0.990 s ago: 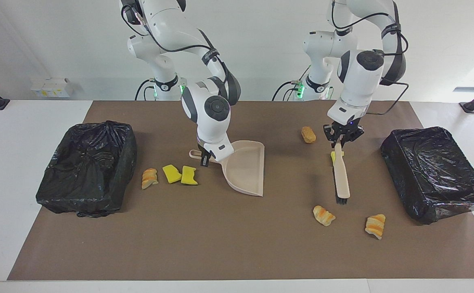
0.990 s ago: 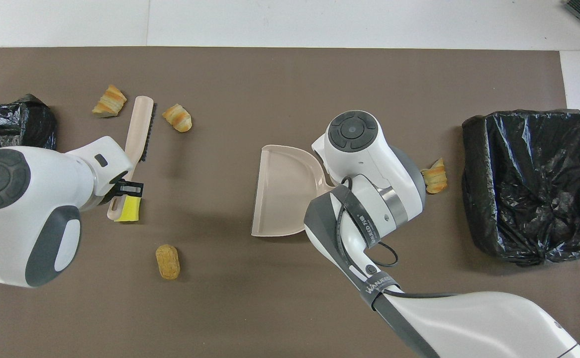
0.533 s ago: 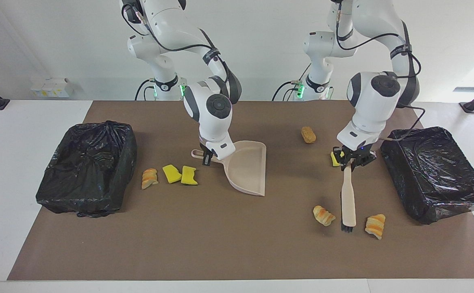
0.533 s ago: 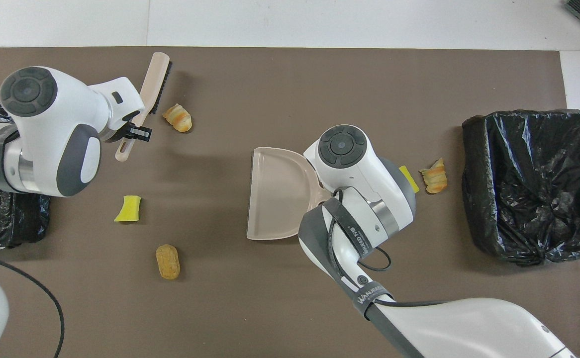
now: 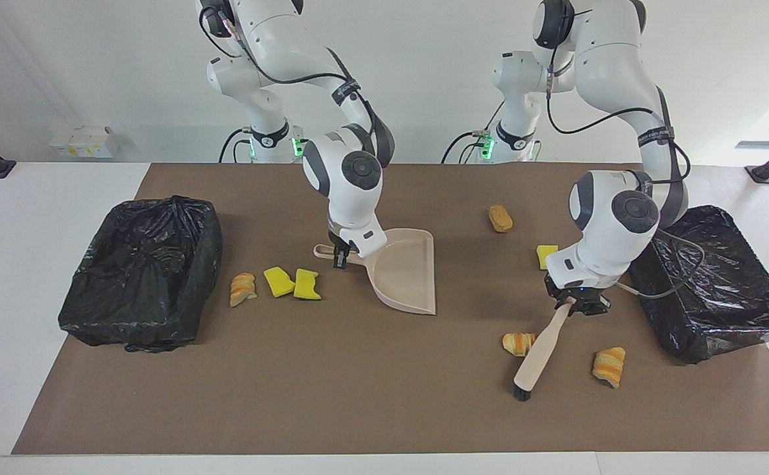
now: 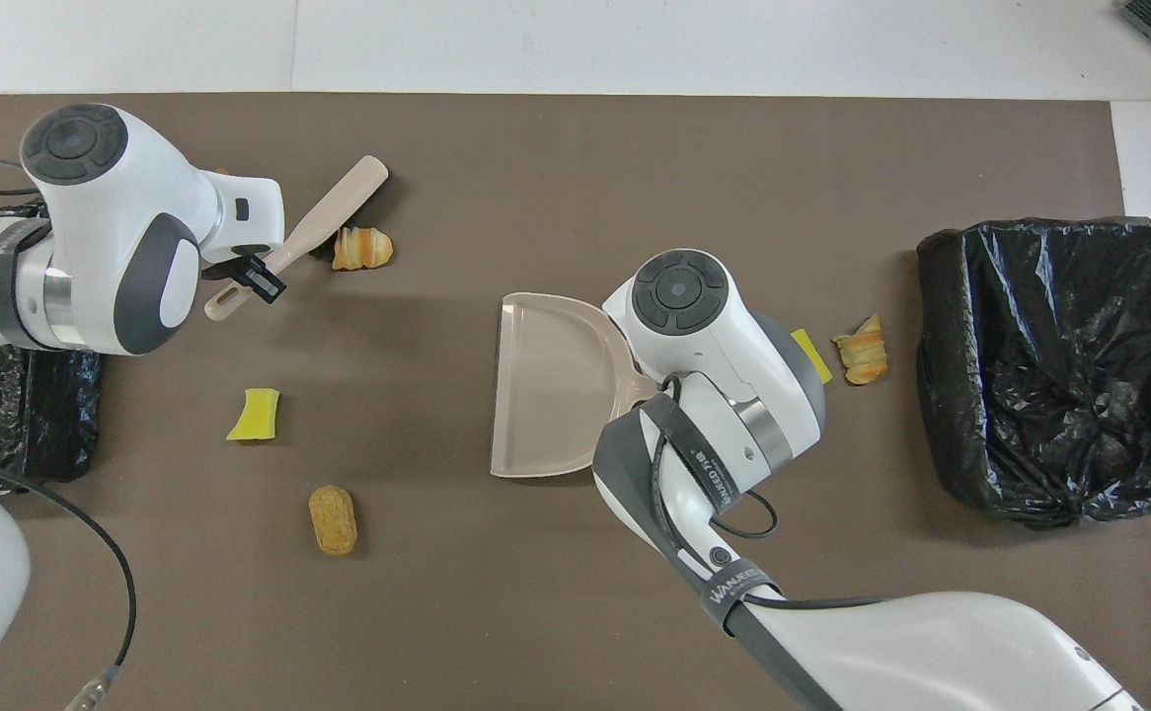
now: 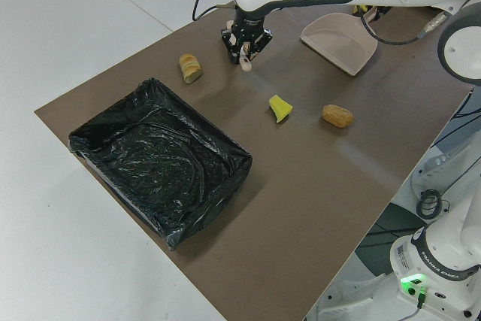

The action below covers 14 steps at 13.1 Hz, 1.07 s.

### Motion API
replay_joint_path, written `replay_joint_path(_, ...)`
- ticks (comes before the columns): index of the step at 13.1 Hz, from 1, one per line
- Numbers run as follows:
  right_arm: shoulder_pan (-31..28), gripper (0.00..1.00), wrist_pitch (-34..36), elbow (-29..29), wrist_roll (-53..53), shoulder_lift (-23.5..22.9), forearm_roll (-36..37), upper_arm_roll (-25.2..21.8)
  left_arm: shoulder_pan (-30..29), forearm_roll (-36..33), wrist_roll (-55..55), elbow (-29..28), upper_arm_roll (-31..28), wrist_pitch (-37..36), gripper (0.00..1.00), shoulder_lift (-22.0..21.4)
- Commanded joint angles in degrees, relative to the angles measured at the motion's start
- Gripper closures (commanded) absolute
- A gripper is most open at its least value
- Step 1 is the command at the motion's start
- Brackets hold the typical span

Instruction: Sweep and dump trash in bin

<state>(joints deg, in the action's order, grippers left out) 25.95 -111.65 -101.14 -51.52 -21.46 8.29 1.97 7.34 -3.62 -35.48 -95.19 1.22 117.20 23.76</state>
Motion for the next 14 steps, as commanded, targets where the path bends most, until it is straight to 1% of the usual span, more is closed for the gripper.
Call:
replay_joint_path(1,-0.7,1.00,-1.2,-2.7,-0.5,1.6,0.7,0.5,-0.8,2.1,-7.8,-9.5,0.8,-3.7,1.00,-7.5)
replay_joint_path(3,-0.7,1.00,-1.2,-2.7,-0.4,1.6,0.7,0.5,-0.8,8.3,-8.0,-18.0,0.7,-3.1,1.00,-12.5)
replay_joint_path(4,-0.7,1.00,-1.2,-2.7,-0.4,1.6,0.7,0.5,-0.8,9.4,-7.7,-18.1,0.6,-3.1,1.00,-13.7)
replay_joint_path(5,-0.7,1.00,-1.2,-2.7,-0.4,1.6,0.7,0.5,-0.8,9.4,-7.0,-16.2,0.6,-2.9,1.00,-14.3)
replay_joint_path(7,-0.7,1.00,-1.2,-2.7,-0.5,1.6,0.7,0.5,-1.8,9.3,-4.6,-10.0,-0.4,-2.2,1.00,-11.7)
replay_joint_path(8,-0.7,1.00,-1.2,-2.7,-0.5,1.6,0.7,0.5,-2.3,9.2,-4.2,-8.9,-0.6,-0.3,1.00,-10.8)
replay_joint_path(9,-0.7,1.00,-1.2,-2.7,-0.5,1.6,0.7,0.5,-3.2,8.5,-4.2,-8.9,-0.8,3.3,1.00,-10.6)
replay_joint_path(11,-0.7,1.00,-1.3,-2.7,-0.9,1.6,0.7,0.5,-4.3,5.7,-4.2,-8.8,-1.1,10.4,1.00,-9.3)
replay_joint_path(12,-0.7,1.00,-1.3,-2.7,-1.1,1.6,0.7,0.5,-4.5,4.4,-4.2,-7.8,-2.0,12.8,1.00,-7.9)
replay_joint_path(14,-0.7,1.00,-1.4,-2.7,-1.2,1.6,0.7,0.5,-4.5,4.1,-4.2,-2.3,-4.6,14.3,1.00,-2.4)
